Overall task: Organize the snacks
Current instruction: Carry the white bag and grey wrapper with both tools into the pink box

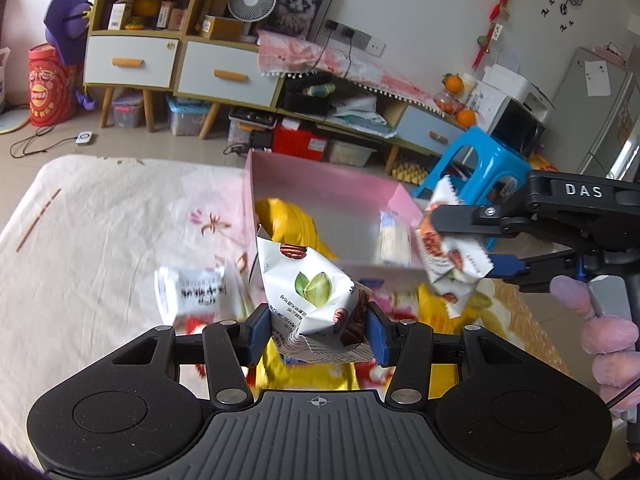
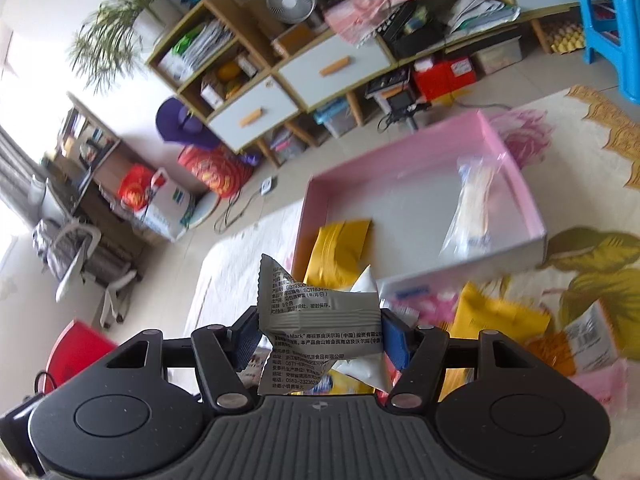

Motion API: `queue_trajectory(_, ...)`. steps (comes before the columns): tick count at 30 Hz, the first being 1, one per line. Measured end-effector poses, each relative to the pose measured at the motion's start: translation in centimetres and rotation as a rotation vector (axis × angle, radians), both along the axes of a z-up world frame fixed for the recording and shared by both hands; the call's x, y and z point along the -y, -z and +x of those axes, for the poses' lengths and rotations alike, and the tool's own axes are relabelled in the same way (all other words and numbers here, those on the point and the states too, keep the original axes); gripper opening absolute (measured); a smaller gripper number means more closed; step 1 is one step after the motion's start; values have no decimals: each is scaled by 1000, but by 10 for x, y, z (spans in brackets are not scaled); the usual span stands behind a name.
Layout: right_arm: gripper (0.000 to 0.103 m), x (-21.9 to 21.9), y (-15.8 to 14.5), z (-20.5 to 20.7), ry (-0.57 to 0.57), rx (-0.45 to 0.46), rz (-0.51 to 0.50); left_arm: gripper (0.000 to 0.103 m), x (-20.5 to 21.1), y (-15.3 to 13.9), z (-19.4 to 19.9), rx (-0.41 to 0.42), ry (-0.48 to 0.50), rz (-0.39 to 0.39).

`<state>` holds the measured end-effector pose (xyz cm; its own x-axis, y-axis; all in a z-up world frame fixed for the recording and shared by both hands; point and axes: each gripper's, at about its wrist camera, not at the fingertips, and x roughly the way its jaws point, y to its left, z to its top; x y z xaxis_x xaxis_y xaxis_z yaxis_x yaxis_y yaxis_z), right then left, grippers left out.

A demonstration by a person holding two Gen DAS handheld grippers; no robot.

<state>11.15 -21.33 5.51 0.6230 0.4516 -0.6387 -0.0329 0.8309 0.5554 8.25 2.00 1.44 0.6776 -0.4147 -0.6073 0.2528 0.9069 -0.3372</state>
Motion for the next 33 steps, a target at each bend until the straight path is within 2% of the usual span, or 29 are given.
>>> queue_trajectory(11, 54, 31, 3, 32, 125, 46, 19, 47, 35, -4, 52, 53, -17, -6)
queue_trajectory(24, 54, 58, 45, 93, 188, -16, 19, 47, 88, 26, 115, -2, 70, 94)
queue_trajectory(33, 55, 46, 59, 119, 165, -7, -116, 47, 116, 42, 138, -25, 67, 192)
